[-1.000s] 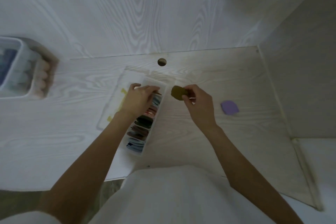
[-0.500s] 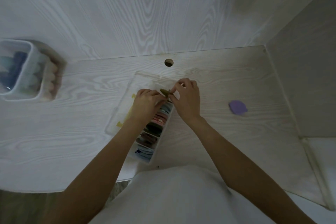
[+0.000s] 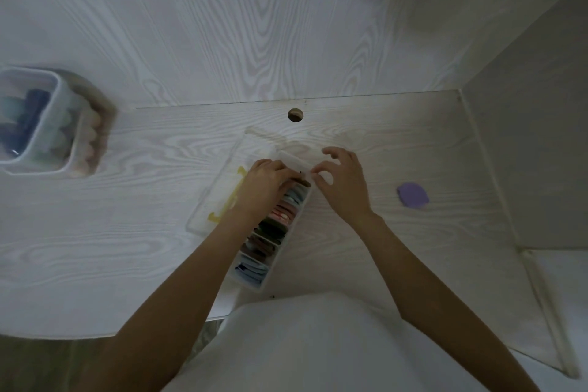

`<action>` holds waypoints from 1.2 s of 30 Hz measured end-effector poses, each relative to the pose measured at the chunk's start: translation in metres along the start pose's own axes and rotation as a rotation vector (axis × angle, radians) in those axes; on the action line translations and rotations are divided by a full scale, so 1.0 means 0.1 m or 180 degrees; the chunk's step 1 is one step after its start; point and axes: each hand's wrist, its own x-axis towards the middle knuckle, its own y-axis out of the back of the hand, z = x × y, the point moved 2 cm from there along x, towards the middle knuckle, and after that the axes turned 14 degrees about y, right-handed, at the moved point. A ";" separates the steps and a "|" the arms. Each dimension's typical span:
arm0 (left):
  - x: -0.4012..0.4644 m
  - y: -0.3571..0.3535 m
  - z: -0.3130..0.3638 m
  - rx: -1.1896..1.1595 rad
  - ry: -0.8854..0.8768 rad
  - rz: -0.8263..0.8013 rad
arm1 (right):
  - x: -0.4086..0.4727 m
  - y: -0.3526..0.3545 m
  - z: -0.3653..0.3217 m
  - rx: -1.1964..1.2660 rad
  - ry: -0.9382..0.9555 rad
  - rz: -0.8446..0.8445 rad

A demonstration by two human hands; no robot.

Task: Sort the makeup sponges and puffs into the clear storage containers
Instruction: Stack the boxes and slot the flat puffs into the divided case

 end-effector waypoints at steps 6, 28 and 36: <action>0.04 -0.07 0.17 -0.0053 -0.0054 0.0006 | -0.58 0.40 0.82 -0.0948 -0.1356 0.0308; 0.03 -0.10 0.25 0.0109 0.0014 0.0025 | 0.01 0.28 -0.14 0.0534 -0.0055 0.0909; 0.03 -0.12 0.22 0.0182 -0.0071 -0.0051 | 0.04 -0.04 -0.12 -0.0844 0.0295 0.0357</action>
